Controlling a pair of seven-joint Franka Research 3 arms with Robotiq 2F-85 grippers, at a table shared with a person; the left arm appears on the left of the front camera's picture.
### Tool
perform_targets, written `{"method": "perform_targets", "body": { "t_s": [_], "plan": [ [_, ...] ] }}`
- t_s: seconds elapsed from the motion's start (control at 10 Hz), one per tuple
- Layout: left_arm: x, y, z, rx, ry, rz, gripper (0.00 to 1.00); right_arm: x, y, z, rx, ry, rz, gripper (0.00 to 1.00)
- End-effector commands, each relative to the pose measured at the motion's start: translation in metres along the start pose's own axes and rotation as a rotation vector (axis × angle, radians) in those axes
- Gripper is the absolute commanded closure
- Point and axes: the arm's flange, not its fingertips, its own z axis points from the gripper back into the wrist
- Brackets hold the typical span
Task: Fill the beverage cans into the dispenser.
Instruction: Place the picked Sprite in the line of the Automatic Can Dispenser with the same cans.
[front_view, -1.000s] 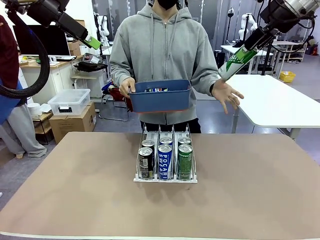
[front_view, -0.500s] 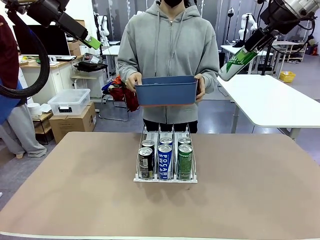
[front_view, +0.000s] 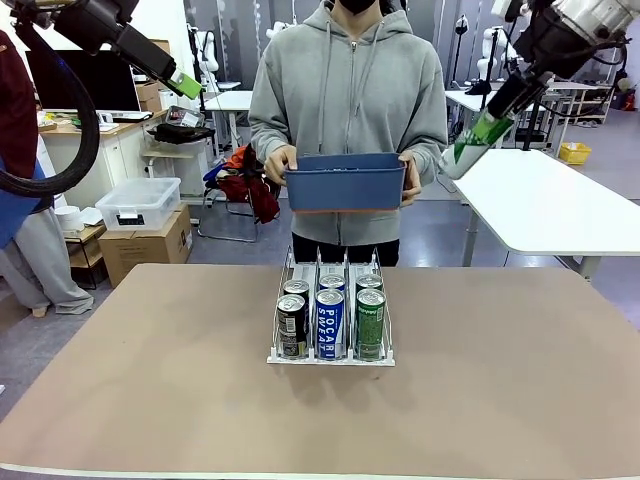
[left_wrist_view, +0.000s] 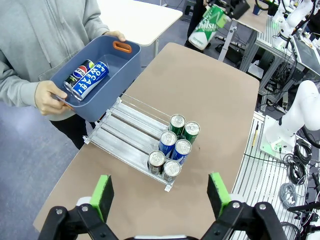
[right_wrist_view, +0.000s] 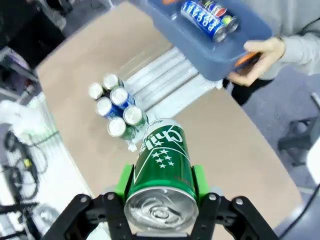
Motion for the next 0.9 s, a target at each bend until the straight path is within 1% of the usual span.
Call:
{"method": "perform_targets", "body": {
  "t_s": [0.0,0.1,0.2,0.3,0.4,0.5,0.6,0.7,0.8],
  "plan": [
    [-0.002,0.000,0.000,-0.001,0.002,-0.001,0.00,-0.030,0.050,-0.008,-0.121,0.003,0.079,0.42],
    [-0.002,0.000,0.000,-0.001,0.002,-0.001,0.00,-0.040,0.061,-0.009,-0.129,-0.014,0.114,0.42],
    [-0.002,0.000,0.000,-0.001,0.002,-0.001,0.00,-0.053,0.079,-0.016,-0.124,-0.023,0.113,0.42],
    [-0.002,0.000,0.000,-0.001,0.002,-0.001,0.00,-0.065,0.094,-0.027,-0.147,-0.019,0.091,0.42],
    [-0.002,0.000,0.000,-0.001,0.002,-0.001,0.00,-0.070,0.098,-0.038,-0.129,-0.019,0.126,0.42],
    [-0.002,0.000,0.000,-0.001,0.002,-0.001,0.00,-0.078,0.108,-0.051,-0.136,-0.066,0.141,0.72],
    [-0.002,0.000,0.000,-0.001,0.002,-0.001,0.00,-0.084,0.114,-0.060,-0.130,-0.074,0.123,1.00],
    [-0.002,0.000,0.000,-0.001,0.002,-0.001,0.00,-0.088,0.117,-0.069,-0.140,-0.086,0.121,1.00],
    [-0.002,0.000,0.000,-0.001,0.002,-0.001,0.00,-0.092,0.133,-0.086,-0.170,-0.111,0.135,1.00]
  ]
}}
